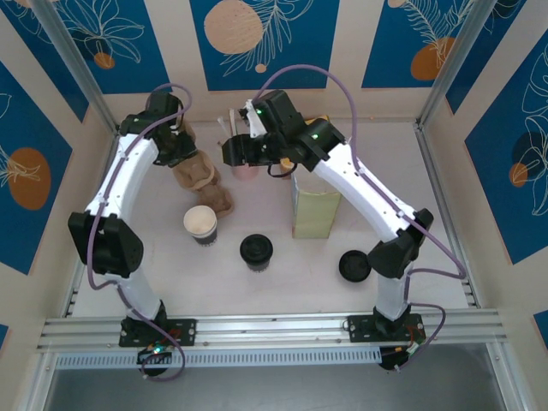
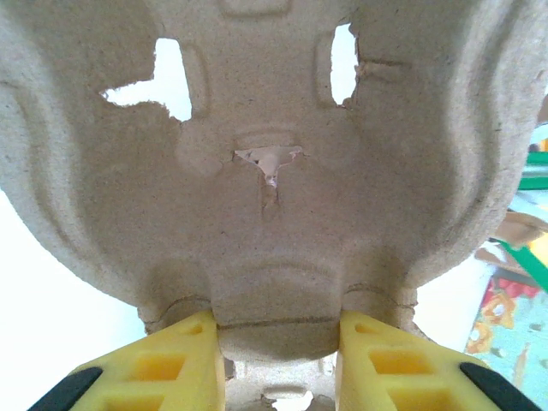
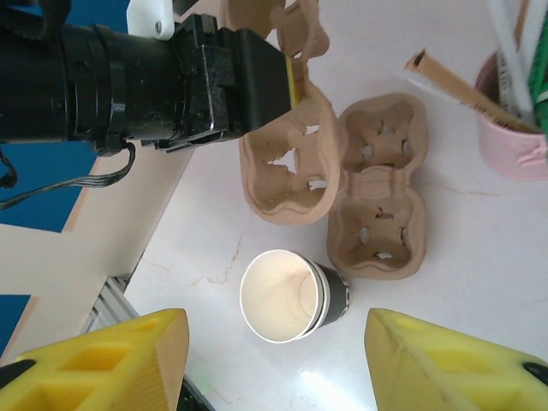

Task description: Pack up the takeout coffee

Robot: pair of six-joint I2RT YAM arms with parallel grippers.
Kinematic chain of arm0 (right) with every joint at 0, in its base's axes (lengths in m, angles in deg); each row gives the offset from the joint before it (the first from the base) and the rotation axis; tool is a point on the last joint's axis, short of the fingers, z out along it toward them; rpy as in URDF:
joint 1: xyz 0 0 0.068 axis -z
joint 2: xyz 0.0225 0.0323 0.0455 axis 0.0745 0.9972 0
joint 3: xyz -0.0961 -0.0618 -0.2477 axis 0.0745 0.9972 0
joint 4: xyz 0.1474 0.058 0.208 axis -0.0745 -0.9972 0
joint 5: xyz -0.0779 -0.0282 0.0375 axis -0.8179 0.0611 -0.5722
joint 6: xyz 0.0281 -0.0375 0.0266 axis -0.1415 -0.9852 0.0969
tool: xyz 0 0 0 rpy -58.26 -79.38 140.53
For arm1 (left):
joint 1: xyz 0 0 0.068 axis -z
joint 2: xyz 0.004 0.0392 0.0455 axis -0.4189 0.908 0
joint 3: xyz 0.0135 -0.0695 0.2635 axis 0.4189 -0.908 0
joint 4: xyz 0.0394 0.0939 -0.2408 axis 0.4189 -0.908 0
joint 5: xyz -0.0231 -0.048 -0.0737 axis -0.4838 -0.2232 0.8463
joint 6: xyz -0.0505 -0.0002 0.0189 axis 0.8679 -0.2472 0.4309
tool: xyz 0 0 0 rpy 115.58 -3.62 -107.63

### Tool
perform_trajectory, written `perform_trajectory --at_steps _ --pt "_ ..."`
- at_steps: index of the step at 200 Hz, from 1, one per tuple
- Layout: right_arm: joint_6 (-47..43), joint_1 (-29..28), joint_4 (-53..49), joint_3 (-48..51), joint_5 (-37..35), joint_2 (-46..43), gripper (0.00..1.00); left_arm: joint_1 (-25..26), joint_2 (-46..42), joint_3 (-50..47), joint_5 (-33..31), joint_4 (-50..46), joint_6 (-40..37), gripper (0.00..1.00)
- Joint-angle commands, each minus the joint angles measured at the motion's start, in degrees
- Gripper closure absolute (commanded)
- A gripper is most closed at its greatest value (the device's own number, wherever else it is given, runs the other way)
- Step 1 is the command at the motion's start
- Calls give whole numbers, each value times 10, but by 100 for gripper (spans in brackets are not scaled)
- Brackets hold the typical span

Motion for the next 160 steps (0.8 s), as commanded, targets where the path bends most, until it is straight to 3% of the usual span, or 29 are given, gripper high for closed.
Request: perform_trajectory --at_steps 1,70,119,160 --pt "-17 1 -22 29 -40 -44 43 -4 -39 22 6 -15 9 69" --pt "-5 39 -20 164 -84 -159 43 24 -81 37 51 -3 22 69" --pt "-2 74 -30 228 -118 -242 43 91 -56 130 36 -30 28 69" --pt "-15 89 -38 232 -101 -286 42 134 -36 182 24 -39 34 69"
